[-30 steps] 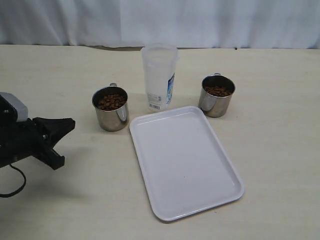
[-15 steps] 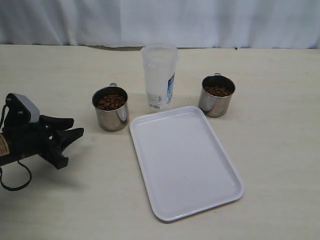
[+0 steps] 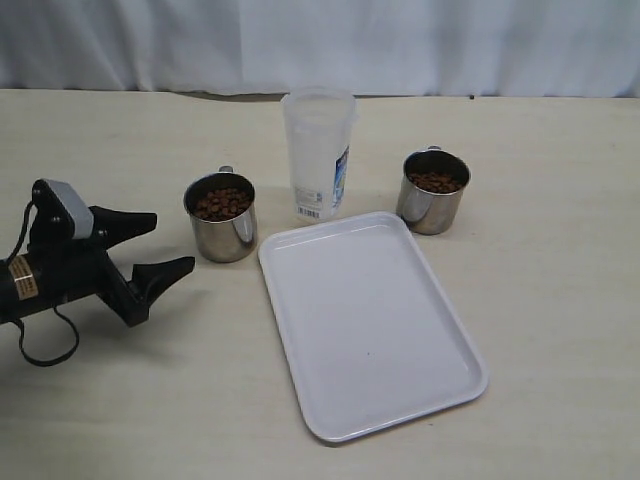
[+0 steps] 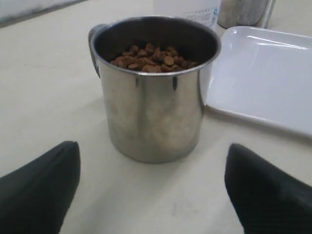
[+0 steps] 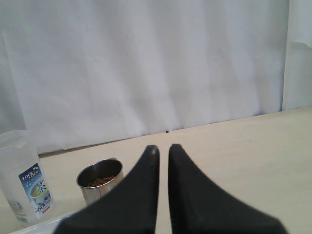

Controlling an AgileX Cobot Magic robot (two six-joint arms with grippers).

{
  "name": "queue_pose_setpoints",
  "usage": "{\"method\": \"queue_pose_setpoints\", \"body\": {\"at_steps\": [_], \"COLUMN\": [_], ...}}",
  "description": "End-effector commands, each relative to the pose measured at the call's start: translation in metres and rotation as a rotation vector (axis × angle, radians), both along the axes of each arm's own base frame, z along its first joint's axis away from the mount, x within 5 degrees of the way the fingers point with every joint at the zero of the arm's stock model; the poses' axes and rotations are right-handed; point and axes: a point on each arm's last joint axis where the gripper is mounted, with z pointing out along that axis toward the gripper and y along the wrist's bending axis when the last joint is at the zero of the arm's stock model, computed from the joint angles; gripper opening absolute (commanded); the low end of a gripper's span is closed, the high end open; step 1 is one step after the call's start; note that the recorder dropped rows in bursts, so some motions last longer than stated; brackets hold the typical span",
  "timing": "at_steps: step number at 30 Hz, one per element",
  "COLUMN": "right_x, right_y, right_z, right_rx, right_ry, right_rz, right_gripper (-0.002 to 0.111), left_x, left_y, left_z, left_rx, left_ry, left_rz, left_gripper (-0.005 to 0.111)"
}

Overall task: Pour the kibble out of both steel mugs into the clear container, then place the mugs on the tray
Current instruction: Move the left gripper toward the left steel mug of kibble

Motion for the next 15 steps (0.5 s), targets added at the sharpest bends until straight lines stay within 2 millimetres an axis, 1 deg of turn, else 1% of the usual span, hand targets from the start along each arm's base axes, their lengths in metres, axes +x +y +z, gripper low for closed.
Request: {"method": "queue_pose_setpoints", "body": {"at_steps": [1,4,11,15], "right_x": [-0.0001,-0.0001,-0.0001,-0.0001], "right_y": [0.0001,0.0001,0.0001,0.0001], "right_z": [-0.0009,-0.0009,-0.0009,-0.0009], "right_rx": [-0.004,-0.004,-0.004,-0.004], "right_ry": [-0.002,-0.002,-0.002,-0.002], "right_rz": [0.002,0.002,0.002,0.002], "right_gripper": [0.005,0.005,0.005,0.005], "left_x": [0.0100,0.0150,0.0149,0.0115], "left_y": [-0.0023,-0.0020,-0.0021,-0.0069], "left_z": [0.0051,0.0068,0.0068,0.0065], "left_rx": [-0.027,-0.037,-0.036,-0.044], "left_ry": [-0.031,-0.036,-0.036,-0.021], "left_rz": [-0.020,-0.014,-0.016,-0.062], "left_gripper": [0.060,0.060,0.059,0.059]}}
